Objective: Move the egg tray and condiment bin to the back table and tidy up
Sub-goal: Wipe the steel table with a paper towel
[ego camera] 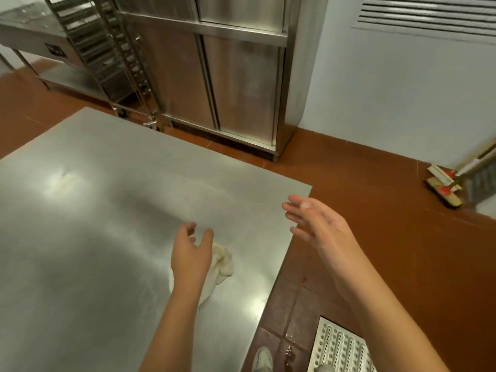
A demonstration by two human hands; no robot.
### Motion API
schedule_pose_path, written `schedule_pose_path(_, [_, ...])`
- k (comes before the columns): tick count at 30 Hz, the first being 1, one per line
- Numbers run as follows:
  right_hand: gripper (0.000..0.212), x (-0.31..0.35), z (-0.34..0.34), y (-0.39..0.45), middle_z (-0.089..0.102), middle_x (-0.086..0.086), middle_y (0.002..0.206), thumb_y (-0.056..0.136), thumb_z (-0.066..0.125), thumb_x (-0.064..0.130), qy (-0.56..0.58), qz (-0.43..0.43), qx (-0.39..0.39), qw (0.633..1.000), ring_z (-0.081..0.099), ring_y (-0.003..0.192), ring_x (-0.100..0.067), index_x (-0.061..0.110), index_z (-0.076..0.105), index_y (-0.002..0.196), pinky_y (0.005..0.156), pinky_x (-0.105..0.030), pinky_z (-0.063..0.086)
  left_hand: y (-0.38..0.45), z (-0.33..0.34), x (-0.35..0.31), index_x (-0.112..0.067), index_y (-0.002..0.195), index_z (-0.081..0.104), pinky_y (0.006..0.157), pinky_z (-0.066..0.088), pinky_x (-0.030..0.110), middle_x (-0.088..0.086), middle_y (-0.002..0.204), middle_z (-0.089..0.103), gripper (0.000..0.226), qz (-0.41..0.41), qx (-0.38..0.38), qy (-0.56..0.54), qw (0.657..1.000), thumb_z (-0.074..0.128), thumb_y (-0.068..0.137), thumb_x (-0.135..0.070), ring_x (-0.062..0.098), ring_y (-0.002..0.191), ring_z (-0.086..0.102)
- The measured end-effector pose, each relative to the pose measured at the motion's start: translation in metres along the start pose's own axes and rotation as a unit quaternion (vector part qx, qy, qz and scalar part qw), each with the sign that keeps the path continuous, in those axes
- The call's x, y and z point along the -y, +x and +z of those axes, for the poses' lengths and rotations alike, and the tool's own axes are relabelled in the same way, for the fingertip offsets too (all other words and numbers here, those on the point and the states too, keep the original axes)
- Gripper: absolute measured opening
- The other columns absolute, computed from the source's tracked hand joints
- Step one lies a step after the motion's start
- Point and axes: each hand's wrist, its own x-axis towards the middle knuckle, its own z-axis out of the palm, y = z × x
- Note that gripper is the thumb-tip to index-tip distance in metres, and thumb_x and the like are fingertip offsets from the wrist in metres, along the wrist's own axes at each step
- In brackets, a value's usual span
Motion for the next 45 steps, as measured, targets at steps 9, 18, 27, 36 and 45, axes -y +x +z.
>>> schedule_pose_path(9, [0.025,0.017,-0.062,0.064,0.066,0.008,0.125,0.101,0.047,0.034,0.018,-0.010,-0.019,1.000,0.060,0.117,-0.004,0.030,0.062,0.121,0.096,-0.025,0.051,0.022,0.070,-0.124,-0.028,0.135,0.053,0.109,0.041,0.047,-0.001,0.139,0.055,0.056,-0.014,0.108,-0.205,0.973,0.035,0.092,-0.057,0.018,0.124,0.054])
schedule_pose_path(18, [0.025,0.054,-0.165,0.145,0.067,0.021,0.123,0.100,0.044,0.045,0.007,-0.051,-0.001,0.999,0.060,0.116,0.003,0.046,0.060,0.119,0.105,-0.030,0.048,0.018,0.165,-0.229,-0.040,0.147,0.037,0.115,0.030,0.045,-0.010,0.151,0.043,0.079,0.034,0.110,-0.209,0.971,0.027,0.078,-0.077,0.015,0.138,0.040])
schedule_pose_path(27, [0.045,0.075,-0.191,0.232,0.063,0.022,0.128,0.097,0.030,0.059,0.023,-0.034,0.041,0.998,0.057,0.119,0.005,0.042,0.057,0.128,0.109,-0.032,0.044,0.059,0.196,-0.283,-0.037,0.144,0.043,0.116,0.032,0.042,-0.015,0.142,0.051,0.076,0.064,0.069,-0.230,0.969,0.024,0.081,-0.076,0.006,0.130,0.048])
schedule_pose_path(36, [0.051,0.125,-0.186,0.344,0.062,0.019,0.129,0.096,0.031,0.055,-0.026,-0.077,0.050,0.995,0.056,0.119,0.007,0.033,0.054,0.135,0.103,-0.022,0.045,0.150,0.246,-0.346,-0.029,0.147,0.040,0.116,0.033,0.041,-0.008,0.145,0.051,0.080,0.088,0.112,-0.319,0.937,0.025,0.083,-0.074,0.006,0.129,0.051])
schedule_pose_path(45, [0.043,0.130,-0.214,0.439,0.061,0.021,0.130,0.099,0.035,0.053,-0.034,-0.050,0.041,0.997,0.056,0.120,0.001,0.039,0.054,0.134,0.111,-0.036,0.042,0.222,0.315,-0.384,-0.030,0.148,0.039,0.115,0.034,0.039,-0.010,0.146,0.050,0.066,0.084,0.126,-0.306,0.940,0.024,0.095,-0.066,0.003,0.129,0.050])
